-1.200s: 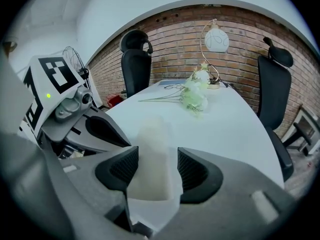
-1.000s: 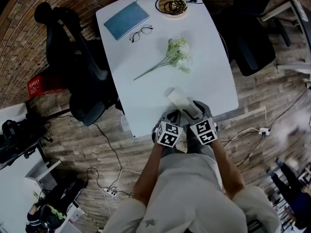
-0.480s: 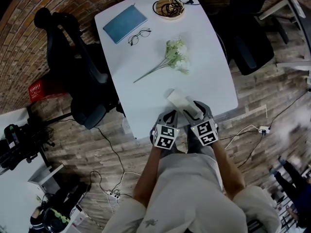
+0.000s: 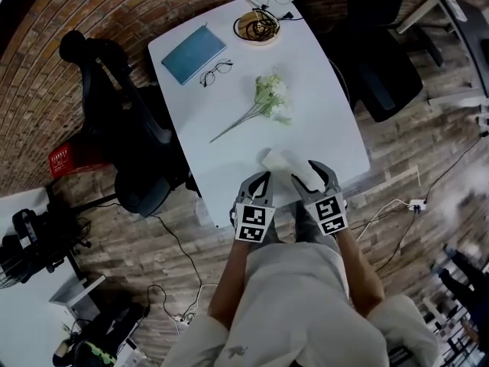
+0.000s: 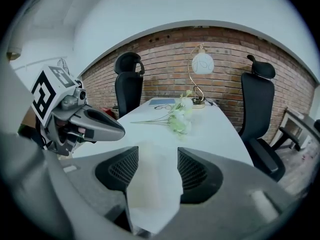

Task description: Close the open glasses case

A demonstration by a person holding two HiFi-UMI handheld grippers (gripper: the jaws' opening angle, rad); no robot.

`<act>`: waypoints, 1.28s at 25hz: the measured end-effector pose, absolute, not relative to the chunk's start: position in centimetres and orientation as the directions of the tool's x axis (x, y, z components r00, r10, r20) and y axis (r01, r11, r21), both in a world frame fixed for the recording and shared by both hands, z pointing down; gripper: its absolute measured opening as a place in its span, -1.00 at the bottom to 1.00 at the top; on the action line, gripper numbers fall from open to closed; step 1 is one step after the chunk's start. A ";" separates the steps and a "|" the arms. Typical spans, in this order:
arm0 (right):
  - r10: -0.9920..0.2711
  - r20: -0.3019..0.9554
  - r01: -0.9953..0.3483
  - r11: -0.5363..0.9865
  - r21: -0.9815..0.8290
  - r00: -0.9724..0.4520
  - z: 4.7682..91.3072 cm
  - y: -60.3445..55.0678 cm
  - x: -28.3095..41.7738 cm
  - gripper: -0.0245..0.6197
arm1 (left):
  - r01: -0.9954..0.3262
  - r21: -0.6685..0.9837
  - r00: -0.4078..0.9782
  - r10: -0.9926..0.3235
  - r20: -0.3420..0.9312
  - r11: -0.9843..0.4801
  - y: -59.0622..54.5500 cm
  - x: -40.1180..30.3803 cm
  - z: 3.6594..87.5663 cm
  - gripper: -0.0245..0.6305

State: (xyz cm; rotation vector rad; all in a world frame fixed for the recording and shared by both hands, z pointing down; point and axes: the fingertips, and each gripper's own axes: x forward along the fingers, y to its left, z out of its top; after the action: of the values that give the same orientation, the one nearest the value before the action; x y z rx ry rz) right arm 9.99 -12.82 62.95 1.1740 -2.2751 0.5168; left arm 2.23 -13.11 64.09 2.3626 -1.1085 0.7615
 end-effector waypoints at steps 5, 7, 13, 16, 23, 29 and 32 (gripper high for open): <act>-0.691 0.559 -0.860 0.504 -0.083 -0.459 60.2 -13.0 10.7 -0.16 | -0.774 0.110 0.559 -0.590 0.583 -0.624 -13.9 2.3 61.5 -0.91; -0.712 0.542 -0.872 0.483 -0.083 -0.446 59.1 -13.0 11.0 -0.16 | -0.765 0.105 0.571 -0.593 0.568 -0.635 -14.1 2.4 60.6 -0.91; -0.759 0.511 -0.901 0.428 -0.074 -0.403 57.4 -12.7 11.6 -0.16 | -0.741 0.090 0.599 -0.593 0.538 -0.666 -14.4 2.3 59.1 -0.91; -0.776 0.504 -0.912 0.406 -0.060 -0.379 57.0 -12.6 11.5 -0.16 | -0.728 0.080 0.610 -0.591 0.528 -0.680 -14.6 2.1 58.6 -0.91; -0.802 0.487 -0.928 0.371 -0.046 -0.345 55.9 -12.5 11.0 -0.16 | -0.707 0.076 0.631 -0.578 0.517 -0.704 -14.9 1.6 58.1 -0.91; -0.818 0.479 -0.936 0.350 -0.025 -0.319 55.4 -12.6 10.7 -0.16 | -0.689 0.071 0.648 -0.569 0.506 -0.722 -15.2 1.3 57.9 -0.91; -0.823 0.477 -0.939 0.342 -0.018 -0.309 55.1 -12.7 10.5 -0.16 | -0.681 0.073 0.657 -0.563 0.501 -0.729 -15.3 1.3 57.7 -0.91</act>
State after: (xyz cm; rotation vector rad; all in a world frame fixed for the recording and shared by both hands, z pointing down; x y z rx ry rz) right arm 10.55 -12.67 55.12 1.5516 -2.2273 0.4143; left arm 1.33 -15.27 57.74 2.6209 -1.0038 0.6659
